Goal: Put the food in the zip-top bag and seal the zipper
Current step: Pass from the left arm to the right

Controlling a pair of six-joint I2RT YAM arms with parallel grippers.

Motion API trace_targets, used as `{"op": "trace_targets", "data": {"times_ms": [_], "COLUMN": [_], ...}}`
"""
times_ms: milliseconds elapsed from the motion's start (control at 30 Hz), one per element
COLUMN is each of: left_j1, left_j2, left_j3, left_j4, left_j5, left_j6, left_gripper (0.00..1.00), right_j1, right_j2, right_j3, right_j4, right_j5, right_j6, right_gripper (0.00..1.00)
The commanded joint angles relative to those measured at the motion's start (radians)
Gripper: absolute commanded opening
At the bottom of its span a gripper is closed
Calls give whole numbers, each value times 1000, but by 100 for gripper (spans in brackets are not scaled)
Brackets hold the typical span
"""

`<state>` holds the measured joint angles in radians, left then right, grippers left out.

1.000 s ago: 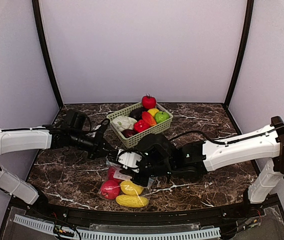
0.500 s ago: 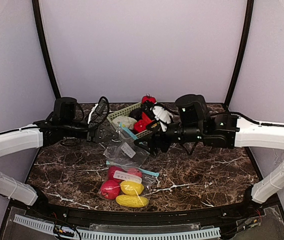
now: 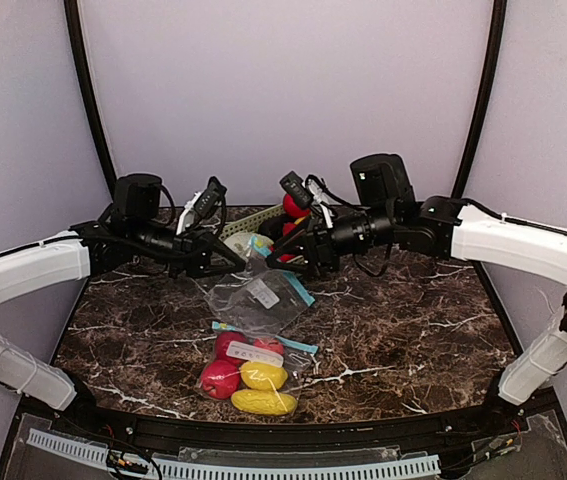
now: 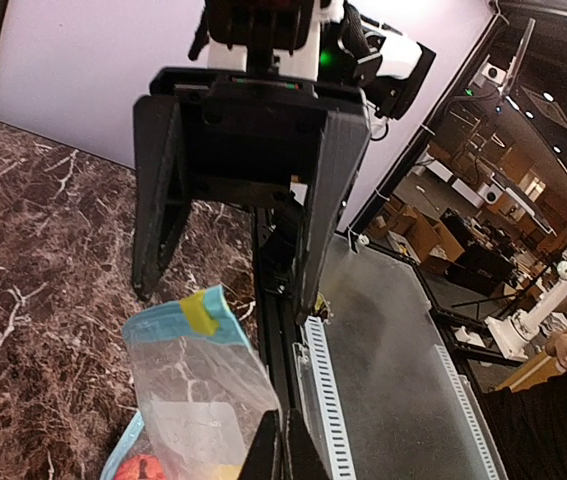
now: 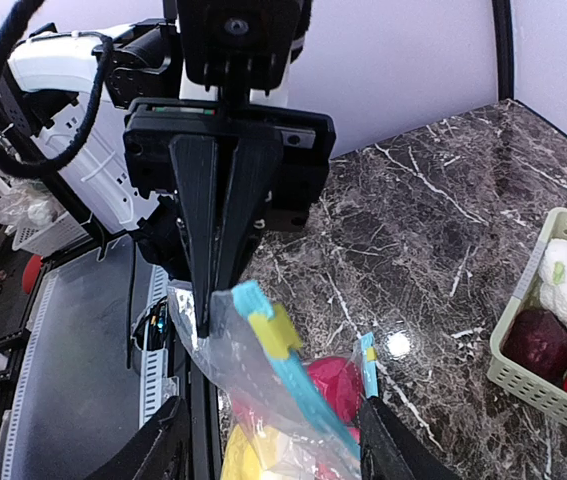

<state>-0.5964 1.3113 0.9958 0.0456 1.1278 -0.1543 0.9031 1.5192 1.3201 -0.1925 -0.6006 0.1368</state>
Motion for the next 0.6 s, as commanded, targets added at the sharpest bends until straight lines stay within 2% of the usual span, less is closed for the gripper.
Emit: {"op": "trace_targets", "data": {"times_ms": [0, 233, 367, 567], "left_j1": [-26, -51, -58, -67], "left_j2": [9, 10, 10, 6], "left_j3": [0, -2, 1, 1], "left_j4": [-91, -104, -121, -146], "left_j5": [68, 98, 100, 90], "left_j6": [71, 73, 84, 101], "left_gripper": [1, 1, 1, 1], "right_j1": [-18, -23, -23, -23], "right_j2": [20, 49, 67, 86], "right_j3": [37, 50, 73, 91], "right_j4": [-18, -28, -28, -10], "right_j5": [-108, -179, -265, -327], "right_j6": [-9, -8, -6, 5], "right_gripper": [56, 54, 49, 30]}}
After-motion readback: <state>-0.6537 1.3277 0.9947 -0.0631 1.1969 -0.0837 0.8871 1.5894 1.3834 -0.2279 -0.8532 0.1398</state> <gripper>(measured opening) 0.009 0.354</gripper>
